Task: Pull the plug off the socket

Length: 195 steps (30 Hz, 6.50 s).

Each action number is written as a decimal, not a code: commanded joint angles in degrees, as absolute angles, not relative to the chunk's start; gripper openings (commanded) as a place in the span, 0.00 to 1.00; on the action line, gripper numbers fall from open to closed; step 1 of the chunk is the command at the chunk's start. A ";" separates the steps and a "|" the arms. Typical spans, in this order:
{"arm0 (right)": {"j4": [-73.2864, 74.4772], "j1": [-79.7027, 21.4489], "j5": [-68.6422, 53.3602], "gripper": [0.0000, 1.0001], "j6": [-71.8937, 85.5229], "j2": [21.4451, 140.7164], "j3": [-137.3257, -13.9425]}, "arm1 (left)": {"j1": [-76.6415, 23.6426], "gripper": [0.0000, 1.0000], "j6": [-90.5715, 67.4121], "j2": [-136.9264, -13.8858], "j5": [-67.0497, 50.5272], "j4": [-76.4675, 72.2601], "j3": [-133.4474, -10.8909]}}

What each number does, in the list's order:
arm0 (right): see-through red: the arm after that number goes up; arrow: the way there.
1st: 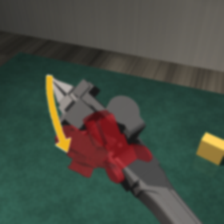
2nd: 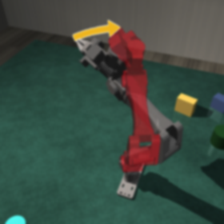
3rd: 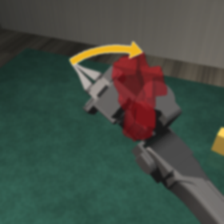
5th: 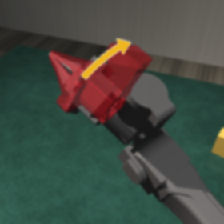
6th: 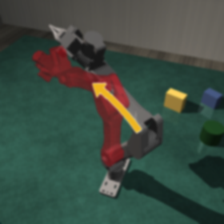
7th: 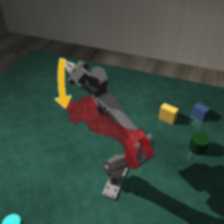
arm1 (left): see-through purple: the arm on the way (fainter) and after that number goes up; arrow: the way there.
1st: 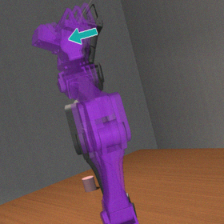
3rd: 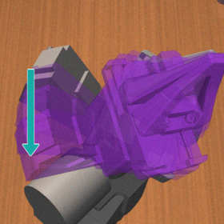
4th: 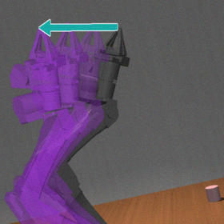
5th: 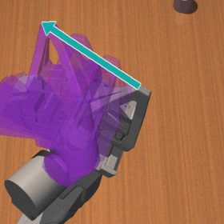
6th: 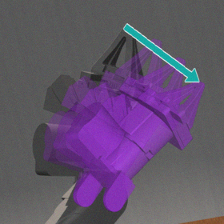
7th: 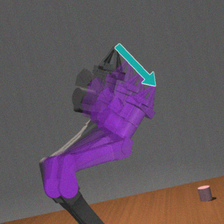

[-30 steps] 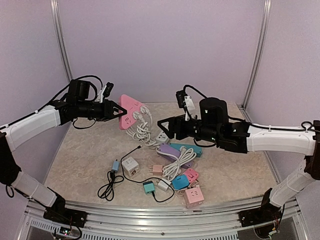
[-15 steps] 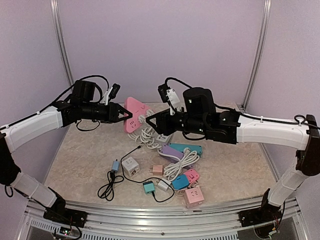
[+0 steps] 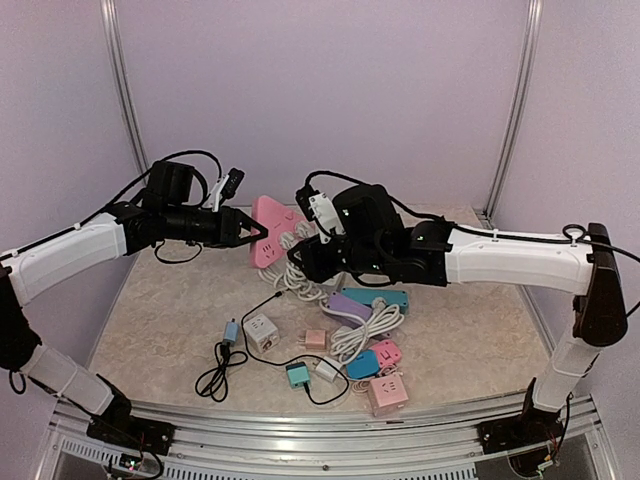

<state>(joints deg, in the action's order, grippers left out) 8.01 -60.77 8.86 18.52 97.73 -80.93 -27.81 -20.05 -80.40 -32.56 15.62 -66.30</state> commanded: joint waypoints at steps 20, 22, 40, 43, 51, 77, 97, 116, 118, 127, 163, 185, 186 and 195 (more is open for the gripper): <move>15.32 -62.54 15.66 0.29 16.11 104.76 -88.81 | -29.43 0.00 -19.18 -78.57 -36.84 10.44 -69.08; 16.36 -62.65 16.46 0.27 16.43 105.27 -89.49 | -29.44 0.00 -19.16 -78.57 -36.83 10.47 -69.08; 18.59 -63.35 19.64 0.13 16.26 106.90 -91.13 | -29.96 0.00 -18.31 -78.66 -37.07 10.77 -69.34; 18.57 -63.35 20.07 0.11 16.68 106.96 -91.14 | -30.18 0.00 -18.03 -78.65 -37.05 10.96 -69.38; 17.40 -63.37 20.00 0.00 18.51 106.70 -90.91 | -30.56 0.00 -17.47 -78.74 -36.44 11.60 -69.76; 0.18 -58.67 4.76 0.00 22.94 95.94 -74.63 | -31.42 0.00 -10.69 -78.21 -38.39 16.18 -72.77; 10.98 -65.77 25.78 0.00 18.56 102.53 -84.71 | -30.63 0.00 -16.67 -80.92 -31.42 17.21 -72.77; 3.78 -64.64 18.54 0.00 20.44 97.85 -78.64 | -29.70 0.00 -15.55 -79.77 -36.38 15.07 -72.08; 1.92 -63.64 15.91 0.00 21.25 96.93 -77.03 | -29.84 0.00 -15.11 -79.35 -37.01 14.86 -71.95; -3.25 -60.78 8.09 0.00 24.26 94.57 -72.44 | -30.50 0.00 -14.02 -78.40 -37.77 14.44 -71.80; 10.55 -69.13 31.93 0.00 17.83 103.82 -84.57 | -26.27 0.00 -19.64 -80.84 -34.33 15.81 -72.16; -2.35 -63.85 16.04 0.00 23.73 96.33 -73.32 | -27.00 0.00 -17.22 -79.98 -38.22 13.85 -71.60; -3.38 -63.20 14.19 0.00 24.53 95.72 -72.52 | -27.47 0.00 -16.69 -79.55 -38.02 13.82 -71.51; -5.52 -61.46 10.49 0.00 26.17 94.48 -69.92 | -28.48 0.00 -15.97 -78.66 -37.97 13.67 -71.36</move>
